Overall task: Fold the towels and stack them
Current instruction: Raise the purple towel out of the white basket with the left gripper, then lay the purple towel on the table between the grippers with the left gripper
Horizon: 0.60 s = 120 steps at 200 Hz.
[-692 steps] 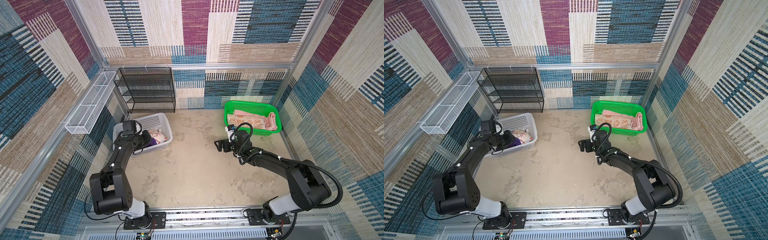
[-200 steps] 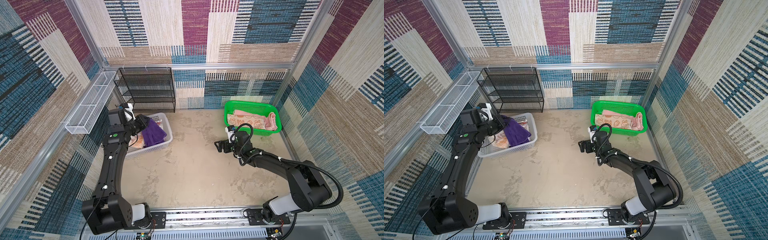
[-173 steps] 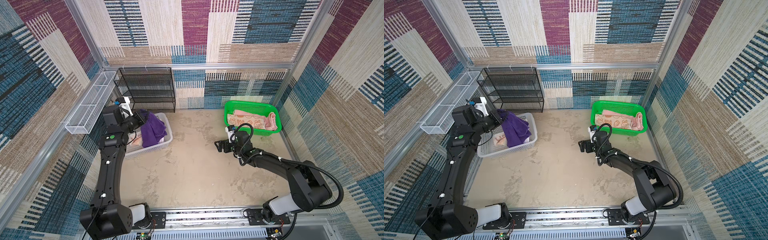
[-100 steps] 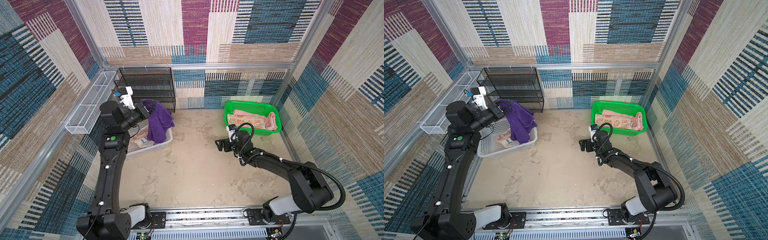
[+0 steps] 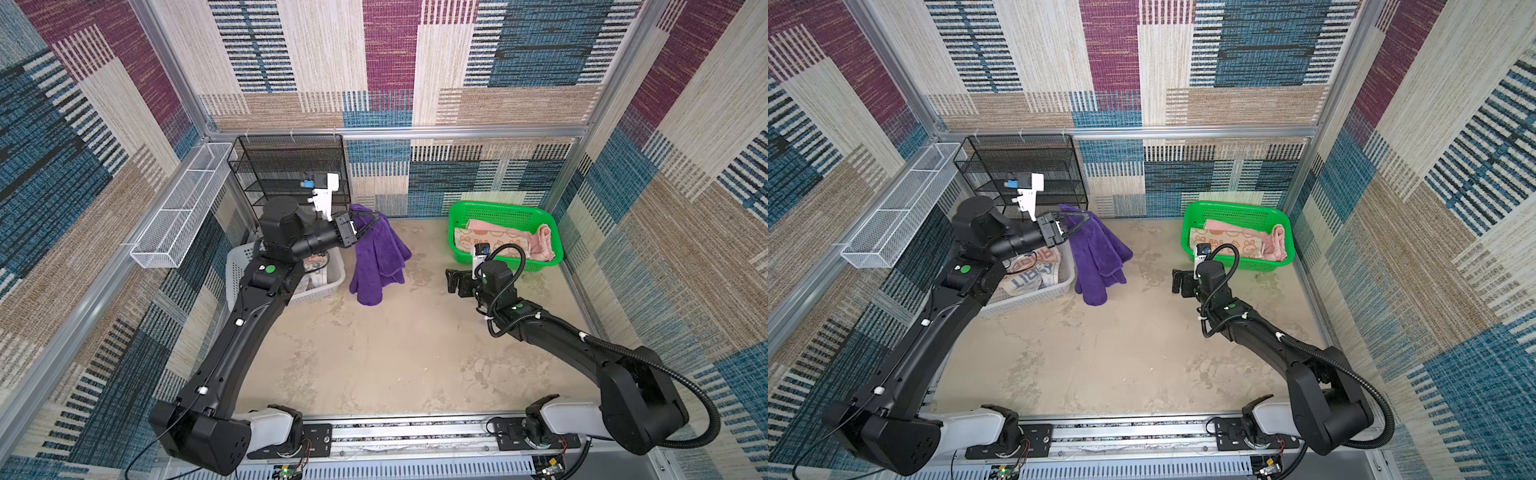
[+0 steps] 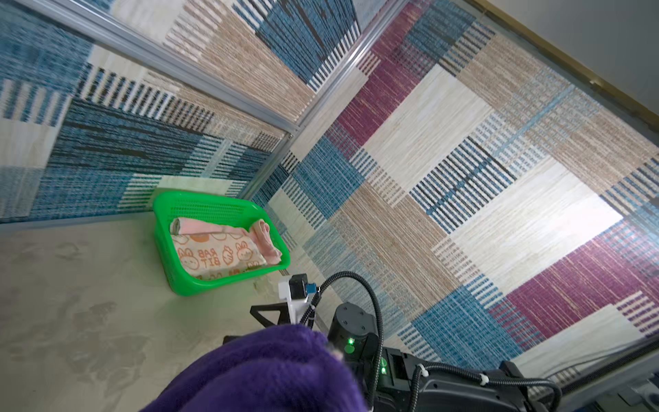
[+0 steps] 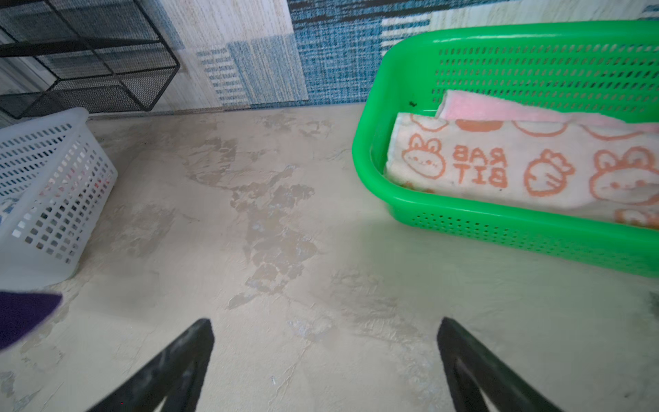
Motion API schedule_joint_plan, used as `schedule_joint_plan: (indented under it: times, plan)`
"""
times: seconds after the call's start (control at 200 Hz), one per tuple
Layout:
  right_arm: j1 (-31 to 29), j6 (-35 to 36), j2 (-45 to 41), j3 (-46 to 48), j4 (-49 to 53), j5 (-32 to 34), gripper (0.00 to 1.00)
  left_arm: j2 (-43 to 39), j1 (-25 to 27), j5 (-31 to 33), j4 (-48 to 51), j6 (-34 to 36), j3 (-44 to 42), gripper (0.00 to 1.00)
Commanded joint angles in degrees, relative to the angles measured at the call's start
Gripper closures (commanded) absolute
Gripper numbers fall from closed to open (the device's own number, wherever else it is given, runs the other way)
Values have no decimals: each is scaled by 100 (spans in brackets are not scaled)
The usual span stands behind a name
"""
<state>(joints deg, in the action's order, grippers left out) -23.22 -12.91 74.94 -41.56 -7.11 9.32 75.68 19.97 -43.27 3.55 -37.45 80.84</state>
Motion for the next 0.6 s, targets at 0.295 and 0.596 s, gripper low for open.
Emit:
schedule_joint_plan:
  times: [0.295, 0.596]
  plan:
    - [11, 279, -382, 102, 386, 5, 0, 1389, 1224, 2024, 1107, 1082, -377, 100]
    - [10, 414, -140, 4, 595, -291, 0, 1908, 1223, 3631, 1991, 1436, -776, 100]
